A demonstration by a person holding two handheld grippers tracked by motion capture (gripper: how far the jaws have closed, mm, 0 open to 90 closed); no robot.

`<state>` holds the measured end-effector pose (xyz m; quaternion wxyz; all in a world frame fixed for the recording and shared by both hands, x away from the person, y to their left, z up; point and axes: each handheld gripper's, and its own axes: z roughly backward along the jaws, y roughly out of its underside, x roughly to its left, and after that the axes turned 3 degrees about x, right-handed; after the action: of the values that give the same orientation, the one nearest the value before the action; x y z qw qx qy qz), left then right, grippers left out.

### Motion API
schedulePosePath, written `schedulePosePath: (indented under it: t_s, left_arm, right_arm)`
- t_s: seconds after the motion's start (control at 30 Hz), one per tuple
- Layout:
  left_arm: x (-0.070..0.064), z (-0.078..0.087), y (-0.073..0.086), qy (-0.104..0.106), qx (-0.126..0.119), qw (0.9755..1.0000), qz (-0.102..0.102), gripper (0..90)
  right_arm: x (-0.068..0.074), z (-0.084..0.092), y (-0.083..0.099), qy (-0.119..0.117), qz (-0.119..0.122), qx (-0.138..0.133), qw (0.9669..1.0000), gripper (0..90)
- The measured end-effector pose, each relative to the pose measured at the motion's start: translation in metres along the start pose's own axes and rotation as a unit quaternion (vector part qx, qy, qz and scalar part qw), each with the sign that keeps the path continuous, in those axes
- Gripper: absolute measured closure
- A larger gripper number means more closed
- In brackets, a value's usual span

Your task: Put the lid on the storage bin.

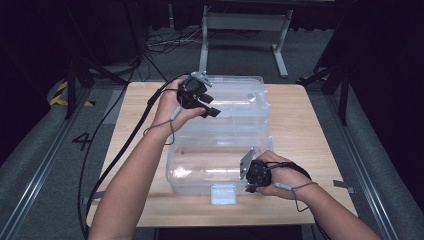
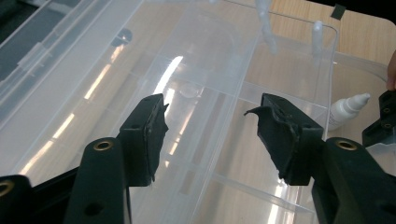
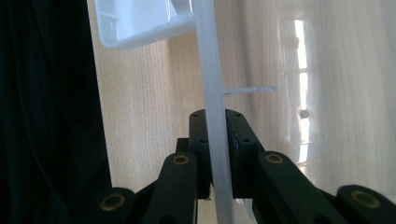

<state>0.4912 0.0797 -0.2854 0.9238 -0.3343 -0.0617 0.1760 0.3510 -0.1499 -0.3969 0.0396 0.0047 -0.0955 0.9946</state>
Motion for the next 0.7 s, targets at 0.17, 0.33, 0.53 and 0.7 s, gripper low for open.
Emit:
schedulePosePath:
  t_s: [0.17, 0.33, 0.53, 0.7]
  left_arm:
    - [0.0018, -0.0077, -0.0028, 0.013, 0.017, 0.9998, 0.000, 45.5]
    - [0.0053, -0.0115, -0.0010, 0.016, 0.034, 0.9993, 0.001, 49.2]
    - [0.0065, -0.0102, -0.0015, 0.022, 0.037, 0.9991, 0.003, 55.6]
    - [0.0069, -0.0095, -0.0034, 0.022, 0.047, 0.9987, -0.003, 62.5]
  right_arm:
    - [-0.0005, 0.0001, 0.0004, -0.001, 0.002, 0.000, 1.0000, 82.7]
    - [-0.0007, 0.0000, 0.0004, -0.002, 0.002, 0.000, 1.0000, 82.6]
    - [-0.0003, 0.0000, -0.0001, -0.003, -0.001, 0.003, 1.0000, 82.7]
    - [-0.0004, -0.0003, -0.0001, -0.003, -0.001, 0.003, 1.0000, 82.7]
